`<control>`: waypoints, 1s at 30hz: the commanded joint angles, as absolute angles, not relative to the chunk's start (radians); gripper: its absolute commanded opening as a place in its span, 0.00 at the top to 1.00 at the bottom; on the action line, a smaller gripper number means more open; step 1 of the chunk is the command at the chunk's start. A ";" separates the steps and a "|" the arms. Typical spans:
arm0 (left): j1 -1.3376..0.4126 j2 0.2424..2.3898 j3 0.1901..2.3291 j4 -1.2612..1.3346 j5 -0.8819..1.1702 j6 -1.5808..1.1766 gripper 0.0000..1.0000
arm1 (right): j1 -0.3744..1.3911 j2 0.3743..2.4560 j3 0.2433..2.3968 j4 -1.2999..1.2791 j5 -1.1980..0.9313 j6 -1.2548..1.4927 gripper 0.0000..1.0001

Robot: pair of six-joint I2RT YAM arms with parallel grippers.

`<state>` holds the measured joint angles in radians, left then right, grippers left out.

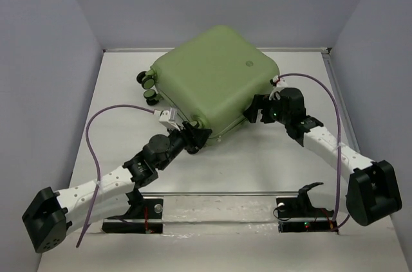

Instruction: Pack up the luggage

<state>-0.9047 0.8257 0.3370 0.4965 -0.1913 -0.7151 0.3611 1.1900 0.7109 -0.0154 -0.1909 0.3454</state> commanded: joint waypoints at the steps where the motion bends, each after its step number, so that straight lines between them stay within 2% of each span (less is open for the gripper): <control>1: -0.979 0.913 0.366 0.485 -0.017 -0.663 0.94 | 0.335 1.248 0.868 0.207 -0.405 0.275 0.07; 6: -0.979 0.992 0.469 0.529 0.029 -0.661 0.94 | 0.314 1.284 0.922 0.176 -0.578 0.249 0.11; 8: -0.979 1.015 0.505 0.529 0.031 -0.664 0.94 | 0.314 1.214 0.838 0.178 -0.626 0.258 0.13; 10: -0.979 1.048 0.557 0.531 0.031 -0.669 0.94 | 0.334 1.154 0.749 0.218 -0.630 0.287 0.21; 11: -0.979 1.075 0.590 0.534 0.037 -0.673 0.94 | 0.345 1.099 0.661 0.262 -0.626 0.317 0.29; 13: -0.979 1.107 0.623 0.537 0.051 -0.683 0.94 | 0.389 1.051 0.577 0.333 -0.623 0.362 0.38; 15: -0.979 1.152 0.659 0.549 0.074 -0.699 0.94 | 0.420 1.008 0.470 0.456 -0.609 0.421 0.61; 16: -0.977 1.163 0.667 0.555 0.083 -0.706 0.94 | 0.443 1.003 0.444 0.489 -0.589 0.429 0.62; 19: -0.979 1.193 0.698 0.568 0.107 -0.721 0.94 | 0.456 1.043 0.394 0.587 -0.565 0.442 0.76; 20: -0.979 1.198 0.704 0.569 0.115 -0.722 0.94 | 0.465 1.057 0.388 0.606 -0.549 0.437 0.75; 21: -0.979 1.203 0.712 0.571 0.117 -0.724 0.94 | 0.465 1.086 0.373 0.645 -0.531 0.434 0.64; 24: -0.979 1.195 0.715 0.572 0.115 -0.729 0.94 | 0.465 1.141 0.353 0.724 -0.505 0.430 0.42; 30: -0.979 1.175 0.704 0.568 0.118 -0.726 0.94 | 0.465 1.184 0.359 0.707 -0.394 0.356 0.40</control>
<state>-0.9581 1.2125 0.6476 0.4496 0.0040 -0.7460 0.4595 1.1660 0.3542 0.6113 -0.4877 0.4160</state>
